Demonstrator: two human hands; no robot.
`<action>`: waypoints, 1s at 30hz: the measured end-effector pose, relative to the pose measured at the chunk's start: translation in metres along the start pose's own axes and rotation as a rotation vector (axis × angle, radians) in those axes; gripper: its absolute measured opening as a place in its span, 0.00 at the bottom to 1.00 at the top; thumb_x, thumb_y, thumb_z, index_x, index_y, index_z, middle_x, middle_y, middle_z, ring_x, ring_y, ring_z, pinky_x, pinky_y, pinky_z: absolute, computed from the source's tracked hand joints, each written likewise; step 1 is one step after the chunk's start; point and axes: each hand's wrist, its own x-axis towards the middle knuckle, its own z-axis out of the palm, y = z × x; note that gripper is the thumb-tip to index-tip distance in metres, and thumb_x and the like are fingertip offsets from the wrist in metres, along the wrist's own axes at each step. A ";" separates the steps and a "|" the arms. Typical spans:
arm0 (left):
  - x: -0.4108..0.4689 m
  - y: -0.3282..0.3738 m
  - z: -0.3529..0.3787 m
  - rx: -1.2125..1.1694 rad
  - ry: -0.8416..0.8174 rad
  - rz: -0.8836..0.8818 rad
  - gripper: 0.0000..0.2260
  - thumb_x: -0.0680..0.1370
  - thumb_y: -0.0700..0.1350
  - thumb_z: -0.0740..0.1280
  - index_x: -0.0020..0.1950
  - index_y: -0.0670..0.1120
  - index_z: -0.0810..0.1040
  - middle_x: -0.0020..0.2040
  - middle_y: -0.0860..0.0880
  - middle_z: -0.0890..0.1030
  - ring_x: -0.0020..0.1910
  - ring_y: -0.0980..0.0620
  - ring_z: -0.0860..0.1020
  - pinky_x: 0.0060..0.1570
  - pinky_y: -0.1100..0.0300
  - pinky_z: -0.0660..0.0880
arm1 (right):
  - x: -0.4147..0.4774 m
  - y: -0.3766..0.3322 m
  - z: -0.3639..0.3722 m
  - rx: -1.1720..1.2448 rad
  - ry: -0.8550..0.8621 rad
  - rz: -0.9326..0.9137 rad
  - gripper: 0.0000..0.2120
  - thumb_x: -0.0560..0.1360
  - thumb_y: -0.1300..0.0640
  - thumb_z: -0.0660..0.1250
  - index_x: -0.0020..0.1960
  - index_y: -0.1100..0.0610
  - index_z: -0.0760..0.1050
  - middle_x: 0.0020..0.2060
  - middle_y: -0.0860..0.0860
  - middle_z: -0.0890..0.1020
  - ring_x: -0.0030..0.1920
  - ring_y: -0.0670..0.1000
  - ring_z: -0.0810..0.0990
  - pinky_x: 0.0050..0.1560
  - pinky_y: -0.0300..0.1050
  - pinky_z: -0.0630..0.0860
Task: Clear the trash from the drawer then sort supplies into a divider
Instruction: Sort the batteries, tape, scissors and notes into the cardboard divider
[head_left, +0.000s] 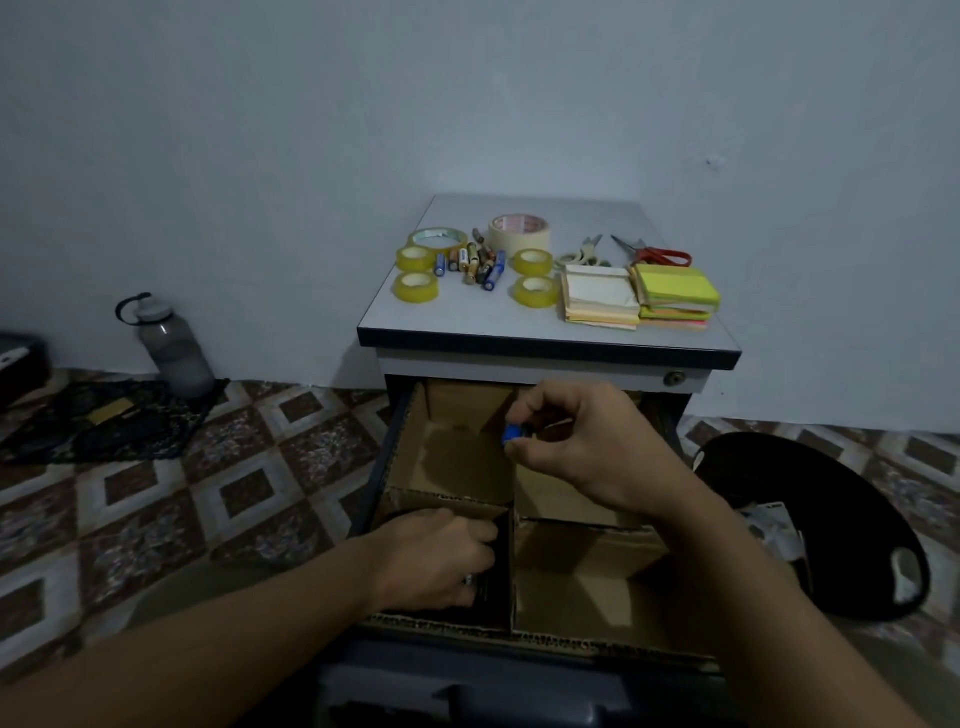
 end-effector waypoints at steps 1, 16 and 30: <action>0.000 0.001 -0.001 0.019 -0.001 0.000 0.13 0.78 0.49 0.67 0.57 0.43 0.79 0.58 0.48 0.74 0.54 0.45 0.77 0.50 0.50 0.75 | -0.001 0.001 0.001 -0.008 0.004 0.006 0.08 0.72 0.54 0.75 0.49 0.47 0.79 0.45 0.44 0.83 0.46 0.43 0.82 0.49 0.46 0.82; -0.075 -0.057 -0.046 -0.231 0.657 -0.383 0.15 0.75 0.56 0.58 0.35 0.51 0.77 0.30 0.58 0.75 0.28 0.60 0.73 0.30 0.67 0.67 | -0.014 0.000 0.038 -0.180 -0.201 0.068 0.12 0.74 0.52 0.71 0.55 0.42 0.74 0.56 0.41 0.75 0.54 0.42 0.76 0.50 0.40 0.79; -0.086 -0.093 -0.009 -0.425 0.659 -0.605 0.12 0.76 0.45 0.69 0.32 0.48 0.80 0.30 0.53 0.80 0.33 0.55 0.78 0.31 0.67 0.69 | 0.011 -0.001 0.140 -0.582 -0.534 -0.206 0.07 0.78 0.60 0.65 0.55 0.60 0.76 0.52 0.59 0.80 0.50 0.58 0.81 0.45 0.49 0.79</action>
